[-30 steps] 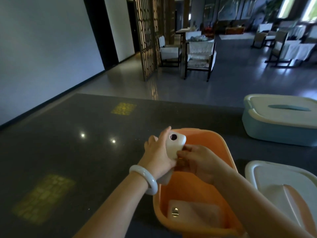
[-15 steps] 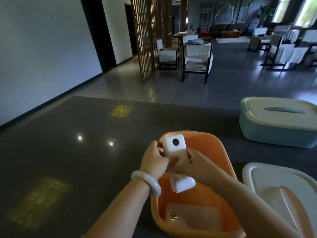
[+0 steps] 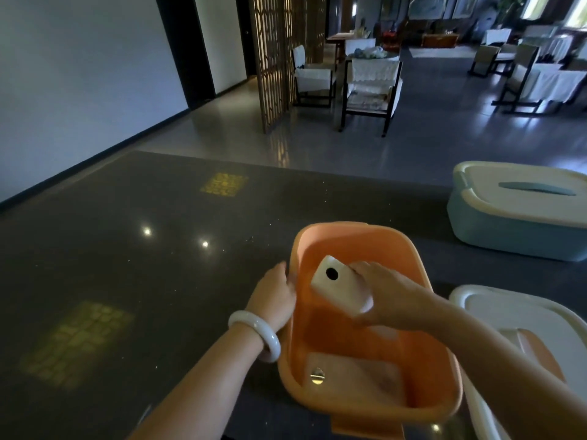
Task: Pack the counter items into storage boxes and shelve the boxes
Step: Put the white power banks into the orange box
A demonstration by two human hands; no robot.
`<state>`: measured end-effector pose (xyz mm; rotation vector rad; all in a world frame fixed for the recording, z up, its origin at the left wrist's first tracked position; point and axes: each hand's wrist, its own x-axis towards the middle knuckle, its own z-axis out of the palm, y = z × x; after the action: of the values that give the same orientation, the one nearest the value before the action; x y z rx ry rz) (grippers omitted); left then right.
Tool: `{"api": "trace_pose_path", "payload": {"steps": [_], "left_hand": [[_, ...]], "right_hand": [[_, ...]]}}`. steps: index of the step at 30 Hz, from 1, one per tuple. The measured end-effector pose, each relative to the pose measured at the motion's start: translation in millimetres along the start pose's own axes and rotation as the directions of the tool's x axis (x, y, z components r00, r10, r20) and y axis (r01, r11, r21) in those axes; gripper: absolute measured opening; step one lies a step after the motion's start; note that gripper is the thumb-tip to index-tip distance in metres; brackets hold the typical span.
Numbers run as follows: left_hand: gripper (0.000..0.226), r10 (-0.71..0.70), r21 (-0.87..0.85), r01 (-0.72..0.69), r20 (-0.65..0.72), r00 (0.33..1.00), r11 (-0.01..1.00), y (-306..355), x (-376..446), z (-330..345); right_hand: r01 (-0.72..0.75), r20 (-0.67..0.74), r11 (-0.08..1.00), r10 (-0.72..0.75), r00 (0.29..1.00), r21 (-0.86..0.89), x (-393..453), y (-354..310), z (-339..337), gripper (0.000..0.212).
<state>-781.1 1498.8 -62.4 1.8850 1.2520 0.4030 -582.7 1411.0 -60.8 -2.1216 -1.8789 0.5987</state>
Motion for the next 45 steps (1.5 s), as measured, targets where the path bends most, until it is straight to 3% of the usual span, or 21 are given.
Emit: {"api": "trace_pose_path", "payload": {"steps": [3,7,15,18,20,23,27,33,37,45], "left_hand": [[0.032,0.005,-0.094,-0.006,-0.009,1.0,0.996,-8.2,-1.1,11.9],[0.033,0.035,-0.025,-0.039,-0.12,0.992,0.999,-11.5,0.5,18.2],[0.028,0.07,-0.011,-0.073,-0.159,0.985,0.997,-16.5,2.8,20.4],[0.019,0.066,-0.025,-0.07,-0.161,0.985,0.997,-16.5,2.2,20.6],[0.017,0.066,-0.025,-0.071,-0.165,0.984,0.997,-16.6,2.1,21.0],[0.016,0.07,-0.038,-0.077,-0.167,0.984,0.996,-17.4,2.8,21.7],[0.026,0.069,-0.019,-0.073,-0.171,0.983,0.997,-18.5,4.1,22.4],[0.023,0.063,-0.024,-0.068,-0.172,0.983,0.997,-19.3,3.8,22.7],[0.038,0.068,0.006,-0.068,-0.181,0.981,0.998,-19.2,4.4,23.1],[0.041,0.063,-0.007,-0.065,-0.176,0.982,0.998,-18.2,2.8,23.9]], "right_hand": [[0.045,0.165,0.999,-0.044,0.985,-0.003,-3.1,0.3,10.2,0.079],[0.079,0.316,0.995,-0.056,0.947,-0.059,-10.1,-0.8,23.7,0.08],[0.137,0.441,0.985,-0.077,0.894,-0.105,-21.0,-1.8,45.5,0.068],[0.126,0.465,0.987,-0.067,0.883,-0.098,-20.5,-1.1,50.1,0.075],[0.092,0.491,0.993,-0.047,0.87,-0.068,-17.6,-1.6,48.6,0.077],[-0.015,0.555,0.999,-0.015,0.832,0.05,-10.4,-1.6,41.2,0.061],[-0.09,0.574,0.991,0.015,0.819,0.101,-9.1,0.5,42.1,0.058],[-0.079,0.595,0.995,0.029,0.803,0.058,-8.8,-2.2,38.7,0.049],[-0.048,0.609,0.997,0.001,0.793,0.061,-8.7,-5.3,34.3,0.048],[-0.049,0.628,0.997,0.004,0.778,0.054,-9.2,-10.9,29.4,0.048]]}}
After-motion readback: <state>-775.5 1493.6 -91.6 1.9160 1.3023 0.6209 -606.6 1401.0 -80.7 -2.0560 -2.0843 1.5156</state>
